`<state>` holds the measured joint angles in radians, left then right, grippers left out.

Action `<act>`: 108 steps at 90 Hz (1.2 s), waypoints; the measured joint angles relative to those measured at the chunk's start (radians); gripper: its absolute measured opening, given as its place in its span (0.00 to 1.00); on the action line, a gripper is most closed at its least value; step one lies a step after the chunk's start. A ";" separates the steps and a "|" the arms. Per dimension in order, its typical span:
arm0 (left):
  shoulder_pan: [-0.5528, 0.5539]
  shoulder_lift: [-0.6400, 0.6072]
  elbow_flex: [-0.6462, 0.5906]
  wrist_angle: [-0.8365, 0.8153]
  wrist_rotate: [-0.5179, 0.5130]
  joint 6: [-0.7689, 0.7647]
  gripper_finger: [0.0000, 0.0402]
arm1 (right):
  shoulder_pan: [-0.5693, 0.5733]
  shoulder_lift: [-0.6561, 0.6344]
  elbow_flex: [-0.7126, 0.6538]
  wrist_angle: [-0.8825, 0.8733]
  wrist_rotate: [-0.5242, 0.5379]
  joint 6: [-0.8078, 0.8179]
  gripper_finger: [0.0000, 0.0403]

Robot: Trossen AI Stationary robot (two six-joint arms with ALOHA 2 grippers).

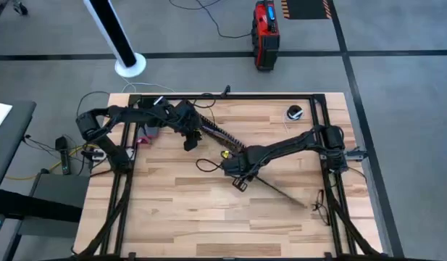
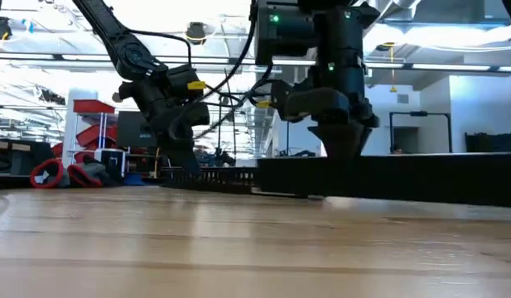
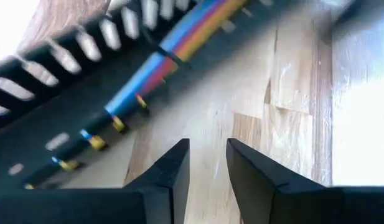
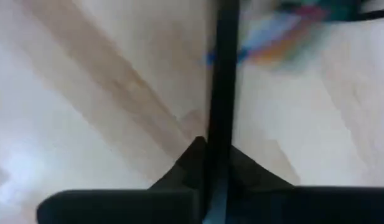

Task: Ziptie cables
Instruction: Close the black cable duct

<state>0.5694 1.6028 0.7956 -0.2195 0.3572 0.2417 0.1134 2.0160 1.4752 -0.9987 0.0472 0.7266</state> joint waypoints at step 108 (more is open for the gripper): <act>-0.112 0.000 -0.084 0.778 0.673 -0.319 0.21 | -0.034 -0.441 -0.273 0.338 -0.183 -0.183 0.01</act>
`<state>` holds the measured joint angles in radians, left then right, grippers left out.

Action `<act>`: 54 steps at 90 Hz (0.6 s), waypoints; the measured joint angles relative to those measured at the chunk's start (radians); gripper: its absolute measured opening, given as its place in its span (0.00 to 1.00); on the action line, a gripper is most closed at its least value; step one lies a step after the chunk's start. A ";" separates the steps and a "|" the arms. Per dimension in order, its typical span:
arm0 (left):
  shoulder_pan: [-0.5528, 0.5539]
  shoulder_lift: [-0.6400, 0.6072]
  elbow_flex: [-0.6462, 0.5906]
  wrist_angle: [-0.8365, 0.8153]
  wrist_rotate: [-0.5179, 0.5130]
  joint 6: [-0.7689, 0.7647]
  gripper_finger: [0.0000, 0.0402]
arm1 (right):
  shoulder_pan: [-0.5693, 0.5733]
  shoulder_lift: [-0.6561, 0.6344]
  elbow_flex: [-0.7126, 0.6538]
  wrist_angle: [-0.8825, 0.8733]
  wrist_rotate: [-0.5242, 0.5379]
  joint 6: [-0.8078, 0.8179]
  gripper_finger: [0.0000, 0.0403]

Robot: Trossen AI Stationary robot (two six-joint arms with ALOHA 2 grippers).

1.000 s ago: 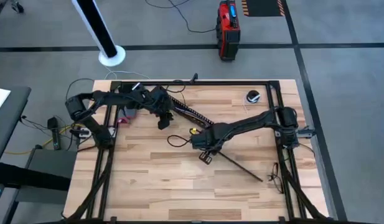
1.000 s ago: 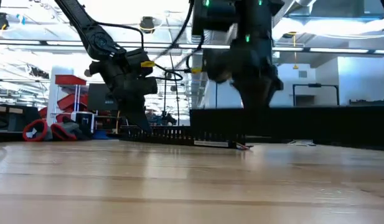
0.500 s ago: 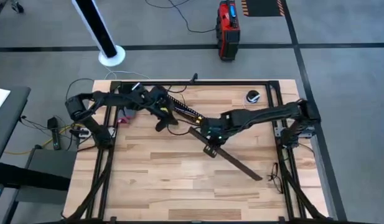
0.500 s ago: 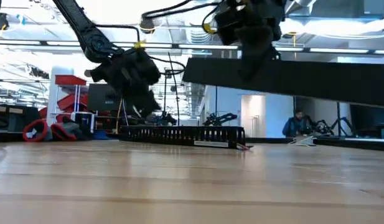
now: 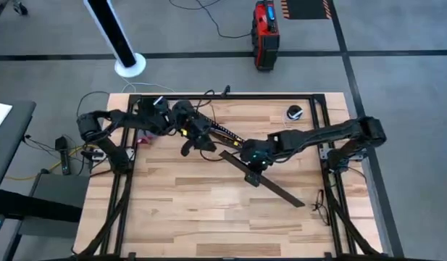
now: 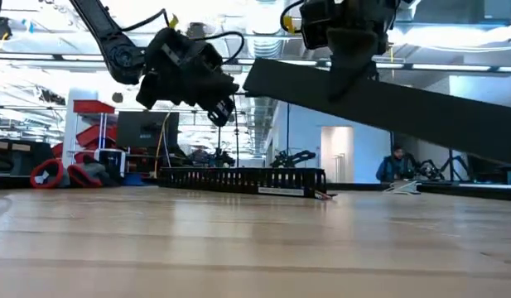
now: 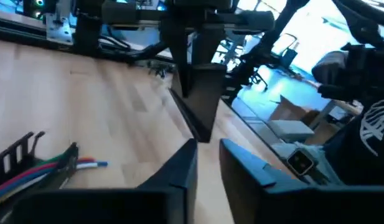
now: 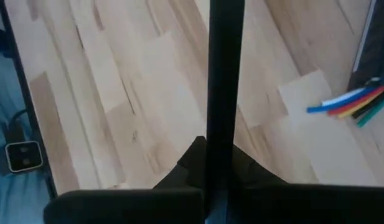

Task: Ziptie cables
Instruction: Close the black cable duct

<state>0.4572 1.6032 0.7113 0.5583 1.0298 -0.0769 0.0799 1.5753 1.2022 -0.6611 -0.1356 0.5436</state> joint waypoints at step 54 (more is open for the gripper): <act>-0.072 0.000 0.006 0.030 -0.161 -0.001 0.42 | -0.005 0.001 0.000 0.052 0.002 0.012 0.01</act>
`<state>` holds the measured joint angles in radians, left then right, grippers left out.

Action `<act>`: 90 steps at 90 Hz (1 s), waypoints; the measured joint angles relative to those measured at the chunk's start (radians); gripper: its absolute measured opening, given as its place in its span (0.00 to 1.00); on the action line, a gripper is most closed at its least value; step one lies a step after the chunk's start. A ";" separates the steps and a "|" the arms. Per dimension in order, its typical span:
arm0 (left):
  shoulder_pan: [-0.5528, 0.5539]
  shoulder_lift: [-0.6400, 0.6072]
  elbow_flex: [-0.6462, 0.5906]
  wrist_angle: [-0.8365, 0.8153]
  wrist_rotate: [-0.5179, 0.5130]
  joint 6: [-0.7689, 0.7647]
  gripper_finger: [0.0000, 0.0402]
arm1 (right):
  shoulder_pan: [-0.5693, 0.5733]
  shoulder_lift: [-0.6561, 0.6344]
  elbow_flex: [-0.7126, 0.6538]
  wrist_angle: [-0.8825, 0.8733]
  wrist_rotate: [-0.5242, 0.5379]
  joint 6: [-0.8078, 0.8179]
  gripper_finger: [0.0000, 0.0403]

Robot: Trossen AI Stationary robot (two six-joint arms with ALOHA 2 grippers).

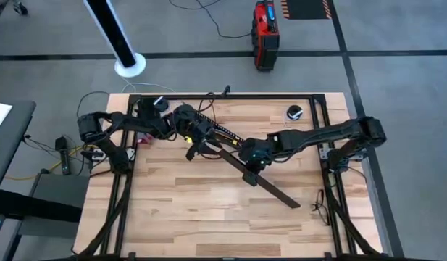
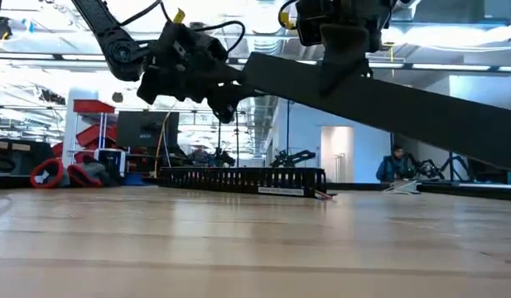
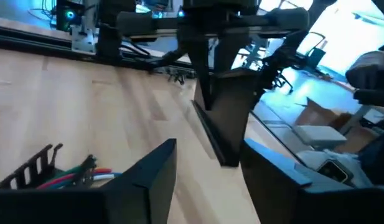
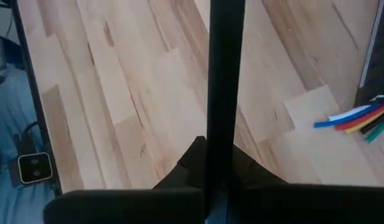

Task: Ziptie cables
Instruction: Close the black cable duct

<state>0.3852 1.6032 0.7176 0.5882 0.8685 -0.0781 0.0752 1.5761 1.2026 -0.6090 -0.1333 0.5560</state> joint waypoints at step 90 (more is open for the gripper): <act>-0.077 0.000 0.045 -0.140 -0.021 -0.237 0.00 | -0.012 0.001 0.059 -0.020 -0.068 0.023 0.27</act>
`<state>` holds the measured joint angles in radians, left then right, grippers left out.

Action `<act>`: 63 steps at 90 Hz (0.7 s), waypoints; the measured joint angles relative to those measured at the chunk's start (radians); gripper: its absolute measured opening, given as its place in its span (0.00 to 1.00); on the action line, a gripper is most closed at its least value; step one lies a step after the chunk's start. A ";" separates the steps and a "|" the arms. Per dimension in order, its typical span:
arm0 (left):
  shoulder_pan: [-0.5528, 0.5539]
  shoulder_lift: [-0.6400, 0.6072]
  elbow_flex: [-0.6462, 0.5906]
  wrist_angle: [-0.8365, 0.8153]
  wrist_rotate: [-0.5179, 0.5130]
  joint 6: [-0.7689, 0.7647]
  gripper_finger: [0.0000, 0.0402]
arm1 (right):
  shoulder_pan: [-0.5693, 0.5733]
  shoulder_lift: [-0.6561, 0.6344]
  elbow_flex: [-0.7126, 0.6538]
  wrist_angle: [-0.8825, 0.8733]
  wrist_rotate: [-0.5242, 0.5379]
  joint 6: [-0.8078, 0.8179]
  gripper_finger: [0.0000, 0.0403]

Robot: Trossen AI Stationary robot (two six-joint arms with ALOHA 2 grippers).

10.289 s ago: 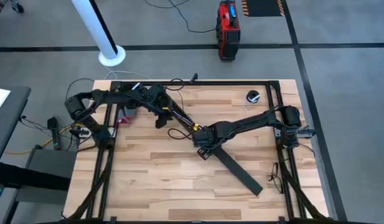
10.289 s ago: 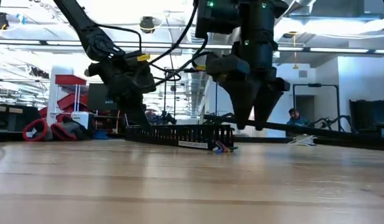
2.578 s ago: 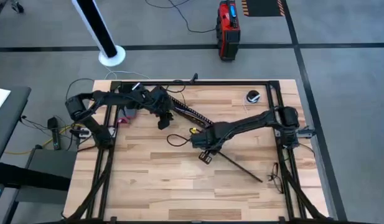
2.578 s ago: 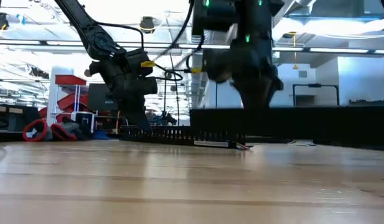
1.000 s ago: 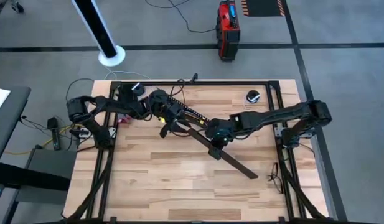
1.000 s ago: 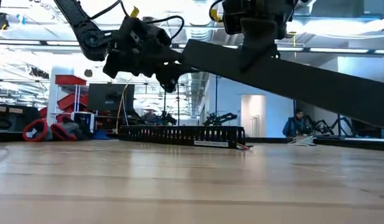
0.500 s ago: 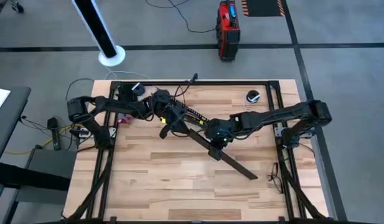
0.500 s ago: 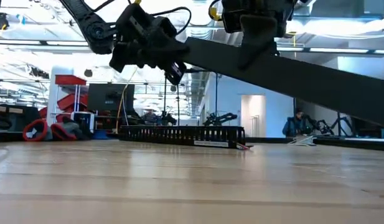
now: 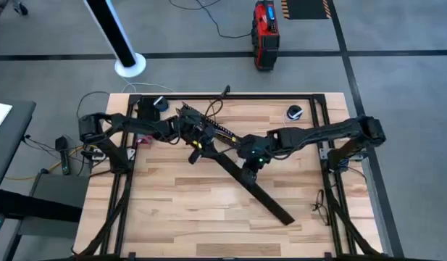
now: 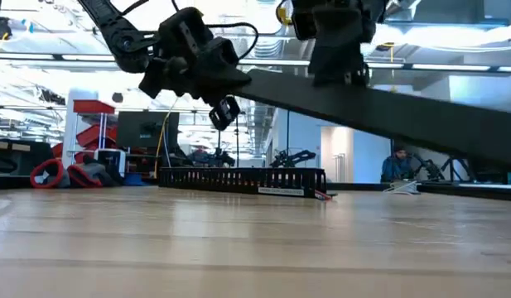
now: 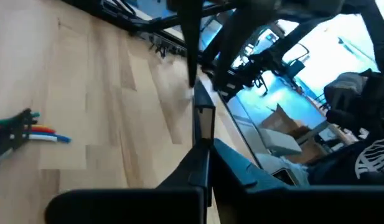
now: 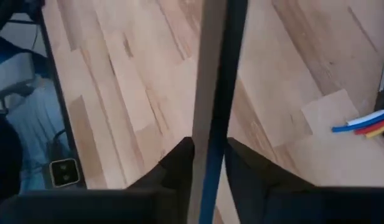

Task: Ziptie cables
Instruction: Close the black cable duct

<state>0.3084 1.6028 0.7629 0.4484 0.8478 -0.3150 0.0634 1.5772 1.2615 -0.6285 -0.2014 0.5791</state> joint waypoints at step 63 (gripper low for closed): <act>-0.047 0.005 -0.028 0.063 -0.164 -0.149 0.00 | 0.105 0.081 0.030 -0.030 0.386 -0.115 0.32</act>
<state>0.2611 1.6081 0.7353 0.5112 0.6840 -0.4642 0.1683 1.6586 1.2916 -0.6585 0.1847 0.4643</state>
